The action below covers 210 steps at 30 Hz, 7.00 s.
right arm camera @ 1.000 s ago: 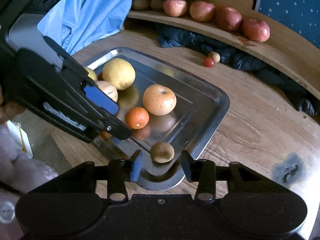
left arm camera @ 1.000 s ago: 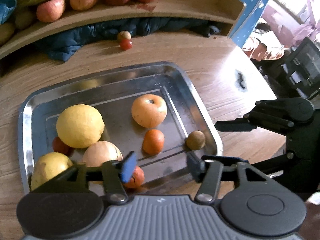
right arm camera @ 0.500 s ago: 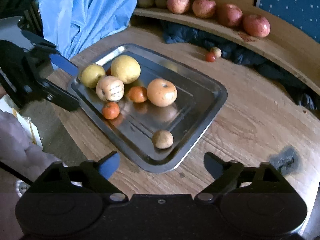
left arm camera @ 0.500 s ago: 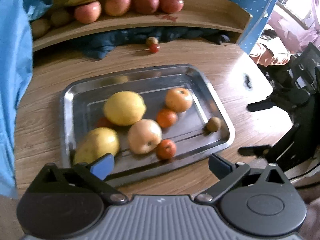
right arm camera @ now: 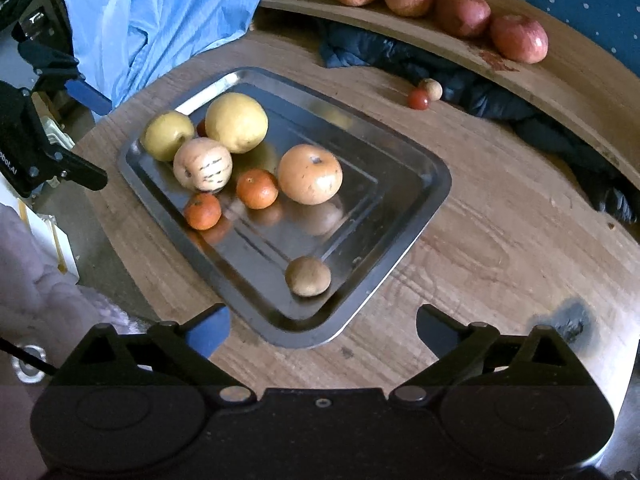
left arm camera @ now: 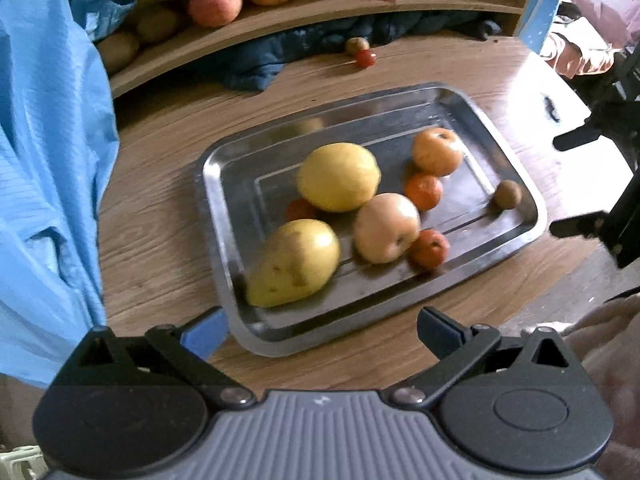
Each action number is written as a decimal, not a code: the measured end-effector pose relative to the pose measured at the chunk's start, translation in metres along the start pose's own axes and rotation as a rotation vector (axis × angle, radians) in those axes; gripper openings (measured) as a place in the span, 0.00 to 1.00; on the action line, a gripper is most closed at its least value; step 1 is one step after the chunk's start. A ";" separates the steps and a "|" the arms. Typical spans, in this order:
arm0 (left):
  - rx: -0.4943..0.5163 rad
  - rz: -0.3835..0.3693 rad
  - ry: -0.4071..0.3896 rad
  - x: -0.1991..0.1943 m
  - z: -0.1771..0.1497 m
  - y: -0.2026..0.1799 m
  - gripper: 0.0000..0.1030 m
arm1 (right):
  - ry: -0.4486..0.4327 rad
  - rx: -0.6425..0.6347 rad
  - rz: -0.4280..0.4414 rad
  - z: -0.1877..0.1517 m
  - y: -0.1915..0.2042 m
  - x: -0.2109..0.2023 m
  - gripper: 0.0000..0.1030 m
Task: Organize fruits
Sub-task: 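Move both open tools from the tray toward the cherry tomato and small fruit under the shelf, then grasp the cherry tomato with the right tool while the left tool grasps the small brown fruit, then carry the cherry tomato in the right tool while the left tool carries the brown fruit to the tray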
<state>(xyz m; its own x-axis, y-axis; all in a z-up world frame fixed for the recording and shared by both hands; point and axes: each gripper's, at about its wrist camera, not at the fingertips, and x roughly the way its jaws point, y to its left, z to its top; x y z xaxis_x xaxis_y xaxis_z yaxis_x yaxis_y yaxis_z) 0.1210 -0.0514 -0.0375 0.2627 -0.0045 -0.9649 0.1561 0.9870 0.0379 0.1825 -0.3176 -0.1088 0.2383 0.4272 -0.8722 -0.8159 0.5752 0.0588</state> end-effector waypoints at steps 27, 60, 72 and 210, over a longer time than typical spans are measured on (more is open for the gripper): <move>0.135 -0.034 -0.127 0.029 0.111 0.015 1.00 | -0.052 0.116 -0.116 0.070 -0.033 0.015 0.99; -0.175 -0.134 -0.123 0.110 0.233 0.004 1.00 | -0.103 0.318 -0.281 0.117 -0.083 0.076 0.99; -0.210 -0.182 -0.093 0.131 0.248 0.003 0.98 | -0.151 0.305 -0.210 0.135 -0.078 0.101 0.86; -0.250 -0.198 -0.135 0.054 0.125 -0.042 0.30 | -0.286 0.153 -0.119 0.034 -0.006 -0.002 0.26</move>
<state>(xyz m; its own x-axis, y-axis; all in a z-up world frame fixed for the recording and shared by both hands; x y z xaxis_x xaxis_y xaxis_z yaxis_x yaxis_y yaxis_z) 0.2479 -0.1132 -0.0583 0.3769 -0.2049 -0.9033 -0.0167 0.9736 -0.2278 0.2046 -0.2976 -0.0911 0.4826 0.5165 -0.7074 -0.6901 0.7215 0.0560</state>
